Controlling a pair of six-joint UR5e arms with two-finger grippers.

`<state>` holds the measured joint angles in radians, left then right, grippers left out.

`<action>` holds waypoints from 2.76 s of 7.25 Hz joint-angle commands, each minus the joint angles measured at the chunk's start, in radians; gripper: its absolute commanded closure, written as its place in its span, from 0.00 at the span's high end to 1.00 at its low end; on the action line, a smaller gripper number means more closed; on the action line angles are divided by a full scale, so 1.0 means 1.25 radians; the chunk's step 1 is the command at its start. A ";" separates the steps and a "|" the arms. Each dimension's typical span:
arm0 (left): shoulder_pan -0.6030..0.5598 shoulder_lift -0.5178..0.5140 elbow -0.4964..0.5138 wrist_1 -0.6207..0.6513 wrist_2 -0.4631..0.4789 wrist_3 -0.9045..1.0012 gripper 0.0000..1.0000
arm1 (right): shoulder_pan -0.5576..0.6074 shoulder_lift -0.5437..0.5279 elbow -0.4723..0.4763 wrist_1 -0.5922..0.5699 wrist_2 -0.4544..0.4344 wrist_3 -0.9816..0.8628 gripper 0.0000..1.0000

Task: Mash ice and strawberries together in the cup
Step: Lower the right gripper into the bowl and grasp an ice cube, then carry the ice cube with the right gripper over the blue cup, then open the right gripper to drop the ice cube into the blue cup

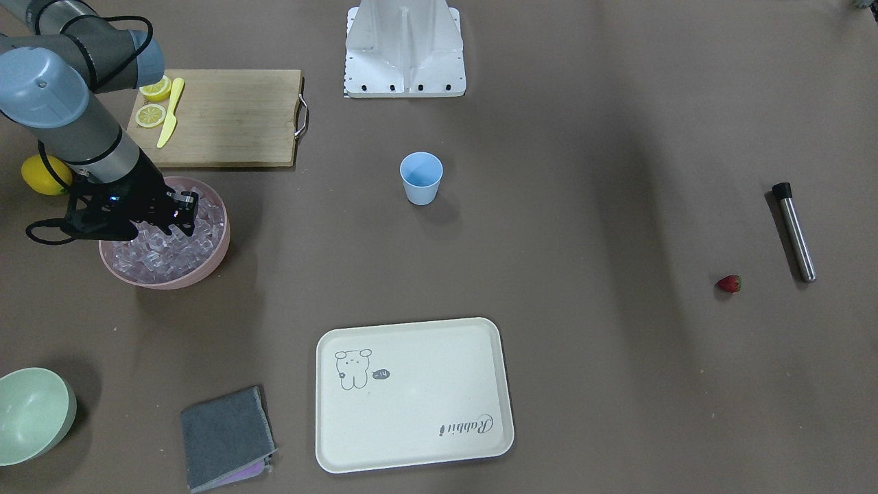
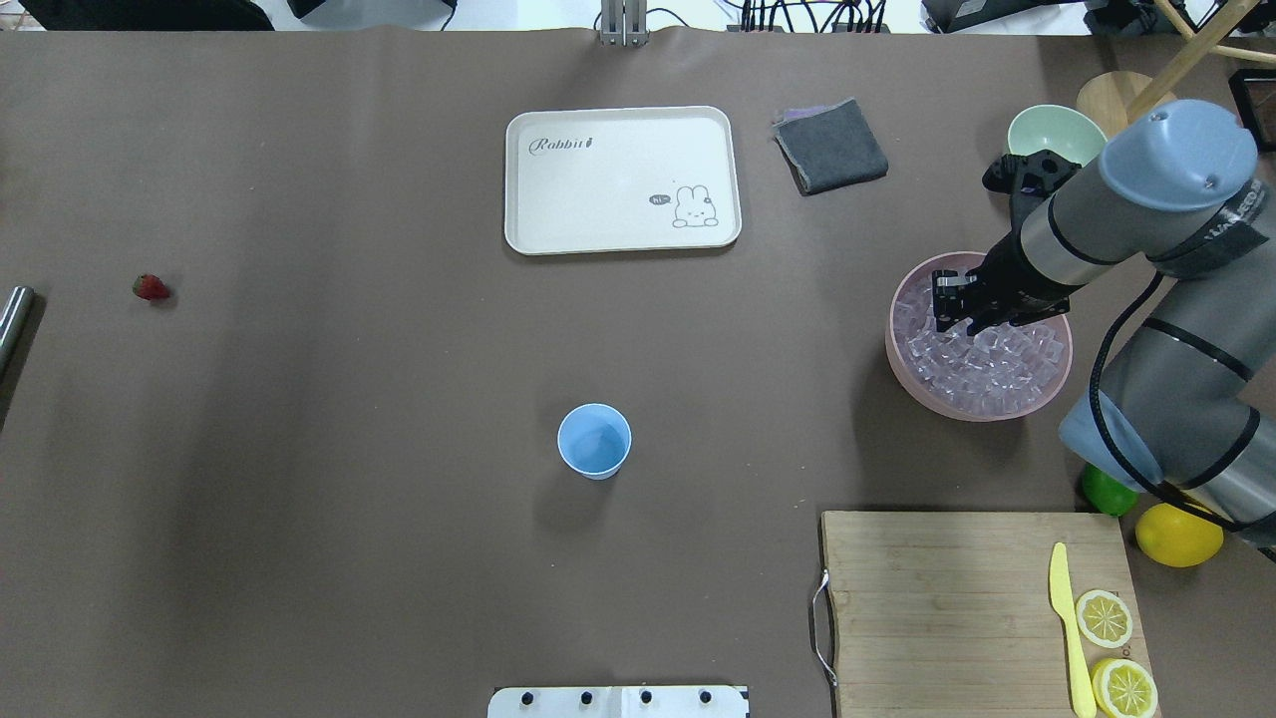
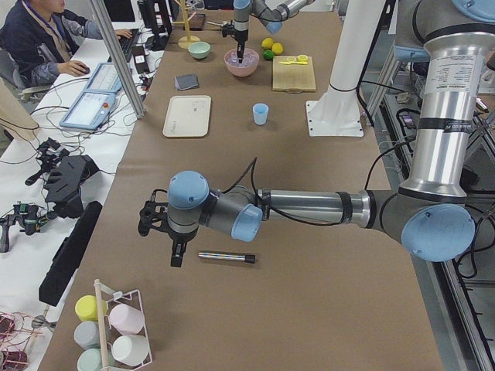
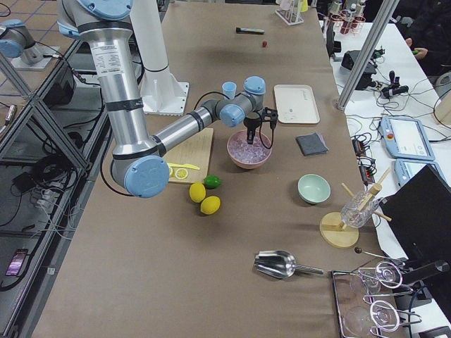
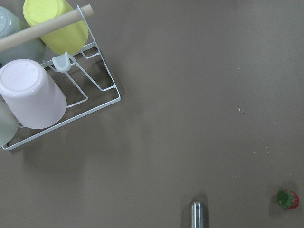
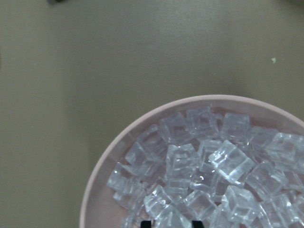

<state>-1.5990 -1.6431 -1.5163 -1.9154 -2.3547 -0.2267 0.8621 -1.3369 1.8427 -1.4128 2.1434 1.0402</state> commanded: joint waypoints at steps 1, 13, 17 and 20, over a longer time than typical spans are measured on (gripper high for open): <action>-0.001 0.003 -0.001 0.000 0.000 0.000 0.98 | 0.012 0.108 0.006 -0.095 0.027 0.008 0.28; -0.001 0.044 -0.057 0.006 -0.004 -0.002 0.98 | -0.366 0.452 -0.091 -0.195 -0.252 0.222 0.29; -0.002 0.061 -0.062 0.002 -0.004 -0.002 0.98 | -0.379 0.451 -0.098 -0.194 -0.268 0.217 0.30; -0.002 0.063 -0.063 0.001 -0.004 0.000 0.98 | -0.383 0.450 -0.112 -0.151 -0.274 0.219 0.68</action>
<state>-1.6014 -1.5656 -1.5948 -1.9136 -2.3599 -0.2283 0.3863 -0.7740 1.7142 -1.6290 1.8051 1.3125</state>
